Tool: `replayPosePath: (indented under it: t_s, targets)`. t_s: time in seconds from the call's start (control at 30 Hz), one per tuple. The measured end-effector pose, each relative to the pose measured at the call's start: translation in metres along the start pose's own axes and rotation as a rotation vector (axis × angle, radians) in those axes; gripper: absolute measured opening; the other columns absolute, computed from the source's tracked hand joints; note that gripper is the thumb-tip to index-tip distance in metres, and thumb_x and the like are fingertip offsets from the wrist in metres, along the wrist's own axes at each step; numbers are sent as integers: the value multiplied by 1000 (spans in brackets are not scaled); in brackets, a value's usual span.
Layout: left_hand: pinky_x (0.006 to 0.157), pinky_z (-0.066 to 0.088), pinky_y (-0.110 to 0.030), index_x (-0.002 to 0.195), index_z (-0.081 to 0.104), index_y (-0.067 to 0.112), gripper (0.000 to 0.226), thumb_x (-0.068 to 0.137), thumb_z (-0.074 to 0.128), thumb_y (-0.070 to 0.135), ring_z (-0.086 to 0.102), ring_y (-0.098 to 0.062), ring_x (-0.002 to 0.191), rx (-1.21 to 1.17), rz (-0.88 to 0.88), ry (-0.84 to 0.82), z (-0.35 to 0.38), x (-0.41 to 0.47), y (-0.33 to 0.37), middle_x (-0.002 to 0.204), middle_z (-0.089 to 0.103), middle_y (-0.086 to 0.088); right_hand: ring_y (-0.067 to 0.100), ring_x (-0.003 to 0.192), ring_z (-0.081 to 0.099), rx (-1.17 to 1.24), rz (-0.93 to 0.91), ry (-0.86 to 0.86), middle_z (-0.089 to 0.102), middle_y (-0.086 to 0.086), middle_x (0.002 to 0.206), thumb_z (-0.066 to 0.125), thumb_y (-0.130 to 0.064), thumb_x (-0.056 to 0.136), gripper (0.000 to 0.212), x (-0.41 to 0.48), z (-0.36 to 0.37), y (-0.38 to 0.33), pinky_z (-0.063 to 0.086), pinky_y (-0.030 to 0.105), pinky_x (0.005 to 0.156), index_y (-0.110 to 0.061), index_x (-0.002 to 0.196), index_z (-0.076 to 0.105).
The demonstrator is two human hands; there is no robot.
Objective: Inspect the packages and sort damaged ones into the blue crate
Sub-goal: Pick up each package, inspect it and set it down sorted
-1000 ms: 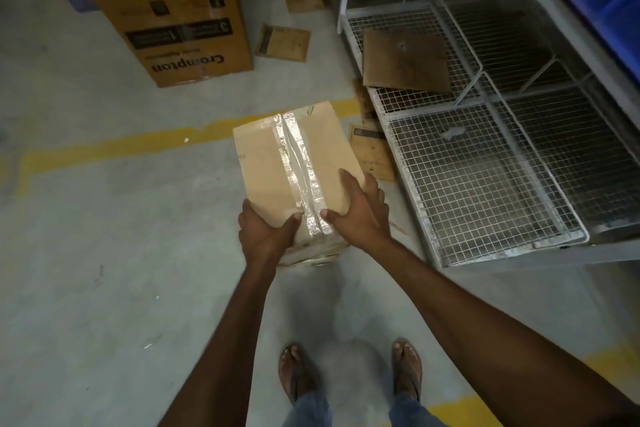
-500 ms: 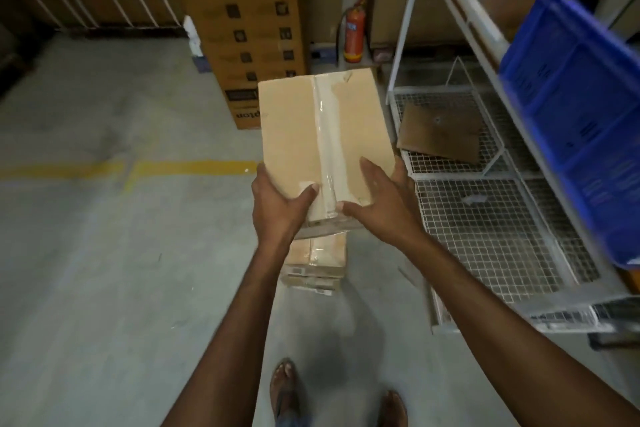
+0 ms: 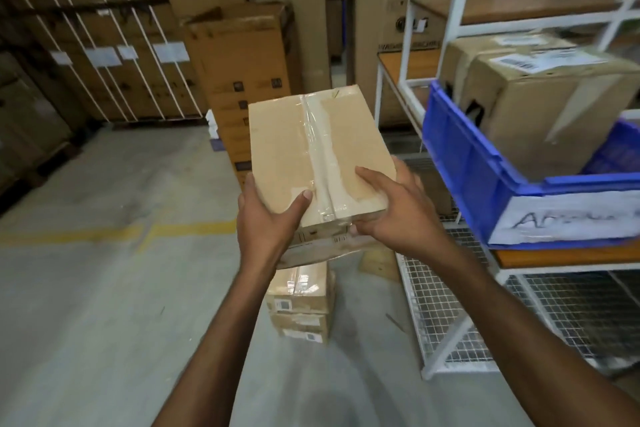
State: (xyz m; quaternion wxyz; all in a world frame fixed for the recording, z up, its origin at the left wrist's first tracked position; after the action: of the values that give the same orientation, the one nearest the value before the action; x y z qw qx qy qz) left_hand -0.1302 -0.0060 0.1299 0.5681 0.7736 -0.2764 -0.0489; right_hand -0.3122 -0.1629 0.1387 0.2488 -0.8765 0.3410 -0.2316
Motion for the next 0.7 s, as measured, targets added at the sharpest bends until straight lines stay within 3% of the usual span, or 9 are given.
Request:
replayPosePath:
  t_s: [0.17,0.33,0.47,0.6,0.7]
  targets:
    - [92,58,-41,137,51,39,70,77,80,62,63,-2,107,-22,91,-31,-12,-51,54,119,66,21,12,146,26,49,5,99,20,-13,166,93,-52,67,89,-63,-66,-3,28,28,109,-50,146,51]
    - [105,52,-45,155,39,35,91,78,81,58,56,-10,120,-70,55,-75,5,-104,92,126,53,24,9,150,33,106,72,145,25,-10,169,94,-58,60,86,-122,-118,24,35,30,113,-53,139,58]
    - [106,51,-47,157,37,33,99,73,79,62,56,-12,124,-99,67,-104,33,-149,122,135,55,19,8,134,50,158,80,206,45,-16,154,96,-59,52,89,-157,-156,55,45,41,114,-46,135,64]
    - [106,52,-41,157,41,32,89,80,84,46,57,-3,116,-170,87,-25,59,-202,163,117,53,34,3,140,44,247,54,275,40,-13,161,99,-51,50,88,-190,-202,87,38,34,119,-44,132,68]
    - [104,54,-38,151,51,32,77,81,82,40,60,0,116,-196,143,97,74,-242,198,126,60,28,4,143,41,327,38,255,36,-9,164,93,-59,47,89,-210,-227,110,38,35,120,-49,131,66]
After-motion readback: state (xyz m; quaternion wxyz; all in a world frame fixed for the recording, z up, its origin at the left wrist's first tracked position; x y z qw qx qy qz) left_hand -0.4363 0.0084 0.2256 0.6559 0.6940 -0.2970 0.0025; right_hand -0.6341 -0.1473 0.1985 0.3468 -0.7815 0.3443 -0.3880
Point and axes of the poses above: each hand's wrist, its own x-axis towards the middle knuckle, its own z-axis out of the palm, y = z × x, the point moved 6 cm from there along x, towards the middle knuckle
